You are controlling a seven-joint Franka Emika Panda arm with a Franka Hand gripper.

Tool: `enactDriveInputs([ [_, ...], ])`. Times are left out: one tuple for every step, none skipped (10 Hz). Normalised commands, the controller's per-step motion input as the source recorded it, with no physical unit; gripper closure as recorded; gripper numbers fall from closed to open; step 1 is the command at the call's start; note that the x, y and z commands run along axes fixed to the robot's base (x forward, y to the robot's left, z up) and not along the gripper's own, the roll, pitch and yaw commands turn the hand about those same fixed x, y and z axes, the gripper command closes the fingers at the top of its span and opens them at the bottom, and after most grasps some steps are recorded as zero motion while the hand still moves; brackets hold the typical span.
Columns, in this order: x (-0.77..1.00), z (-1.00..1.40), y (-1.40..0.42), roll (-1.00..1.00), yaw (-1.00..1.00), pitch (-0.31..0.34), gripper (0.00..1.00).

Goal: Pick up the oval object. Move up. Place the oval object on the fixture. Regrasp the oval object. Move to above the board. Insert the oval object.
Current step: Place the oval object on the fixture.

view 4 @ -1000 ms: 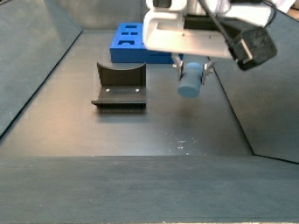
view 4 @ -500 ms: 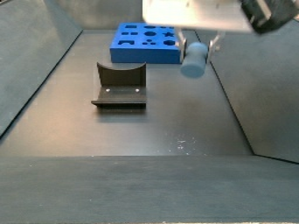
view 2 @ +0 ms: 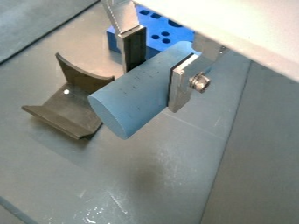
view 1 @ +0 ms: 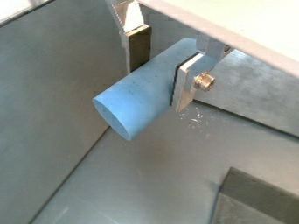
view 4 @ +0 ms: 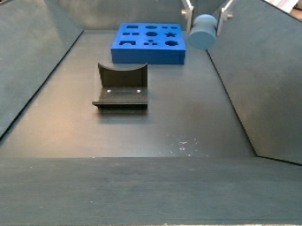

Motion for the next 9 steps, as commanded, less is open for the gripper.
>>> enactDriveInputs([
  [1.00, 0.10, -0.17, -0.07, 1.00, -0.186, 1.00],
  [1.00, 0.10, -0.15, -0.07, 0.90, -0.173, 1.00],
  [1.00, 0.08, -0.13, -0.08, 0.57, -0.104, 1.00],
  [1.00, 0.07, -0.13, -0.08, 0.43, -0.078, 1.00],
  [1.00, 0.06, -0.11, -0.09, 0.23, -0.038, 1.00],
  [1.00, 0.05, -0.10, -0.09, 0.14, -0.014, 1.00],
  [1.00, 0.04, -0.08, -0.09, 0.06, 0.017, 1.00],
  [1.00, 0.03, -0.08, -0.09, 0.05, 0.030, 1.00],
  [1.00, 0.03, -0.06, -0.08, 0.03, 0.062, 1.00],
])
